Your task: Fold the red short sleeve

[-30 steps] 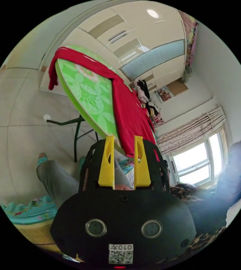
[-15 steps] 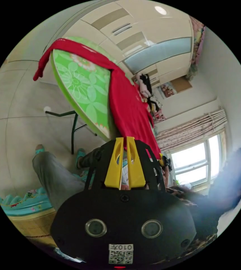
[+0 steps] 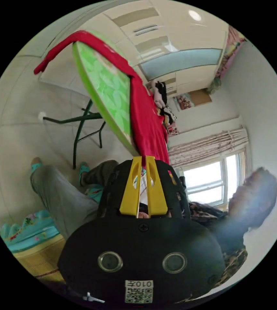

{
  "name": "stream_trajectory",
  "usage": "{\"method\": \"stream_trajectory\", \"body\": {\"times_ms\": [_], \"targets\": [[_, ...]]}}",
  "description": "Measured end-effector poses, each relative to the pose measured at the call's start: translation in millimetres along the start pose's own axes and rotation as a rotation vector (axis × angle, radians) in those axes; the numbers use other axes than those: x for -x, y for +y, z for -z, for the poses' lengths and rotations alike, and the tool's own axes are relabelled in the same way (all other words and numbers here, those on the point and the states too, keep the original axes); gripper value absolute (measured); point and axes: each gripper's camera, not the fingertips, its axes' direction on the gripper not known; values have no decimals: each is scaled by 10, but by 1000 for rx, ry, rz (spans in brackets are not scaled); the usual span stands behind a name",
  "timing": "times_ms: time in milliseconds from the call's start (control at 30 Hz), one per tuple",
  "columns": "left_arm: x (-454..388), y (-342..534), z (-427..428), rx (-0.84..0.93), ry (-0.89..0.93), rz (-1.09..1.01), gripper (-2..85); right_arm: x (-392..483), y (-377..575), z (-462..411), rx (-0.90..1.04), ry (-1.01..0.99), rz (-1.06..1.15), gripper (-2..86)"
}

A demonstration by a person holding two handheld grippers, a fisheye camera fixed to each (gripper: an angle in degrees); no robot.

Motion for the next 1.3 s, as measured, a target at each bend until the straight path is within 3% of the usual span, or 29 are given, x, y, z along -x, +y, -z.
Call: {"method": "stream_trajectory", "body": {"times_ms": [133, 200, 333, 367, 433, 500, 600, 667, 767, 900, 1000, 1067, 1300], "targets": [[-404, -112, 470, -158, -54, -154, -3, 942, -58, 420, -214, 108, 150, 43], [-664, -286, 447, -220, -99, -238, -3, 1410, -359, 178, -200, 155, 231, 34], [-1338, -1012, -933, 115, -67, -418, -3, 2411, -1268, -1435, 55, 339, 376, 29], [-1462, -1134, -1360, 190, -132, -430, -3, 2514, -1356, -1658, 79, 397, 378, 28], [-1528, -1265, -1812, 259, -210, -432, -3, 2777, -1533, -2340, 155, 629, 392, 26], [-1447, -1364, -2077, 323, -196, -394, -3, 2822, -1508, -2582, 192, 716, 392, 24], [-1203, -1454, -2161, 324, -182, -320, -4, 2702, -1399, -2324, 129, 634, 317, 22], [-1021, -1511, -2106, 301, -86, -253, -4, 2535, -1307, -2023, 11, 748, 191, 21], [-1000, -1584, -2150, 297, -60, -230, -4, 2805, -1091, -1833, -111, 528, 200, 21], [-1043, -1679, -2253, 299, -54, -225, -4, 3559, -1374, -2853, -9, 487, 361, 21], [-1052, -1738, -2291, 291, -40, -213, -4, 3592, -1603, -3610, 148, 444, 377, 21], [-1093, -1780, -2341, 287, -42, -222, -4, 3501, -1600, -3897, 210, 544, 351, 21], [-1191, -1936, -2540, 304, -23, -199, -4, 3007, -1103, -3277, -61, 499, 106, 21]]}}
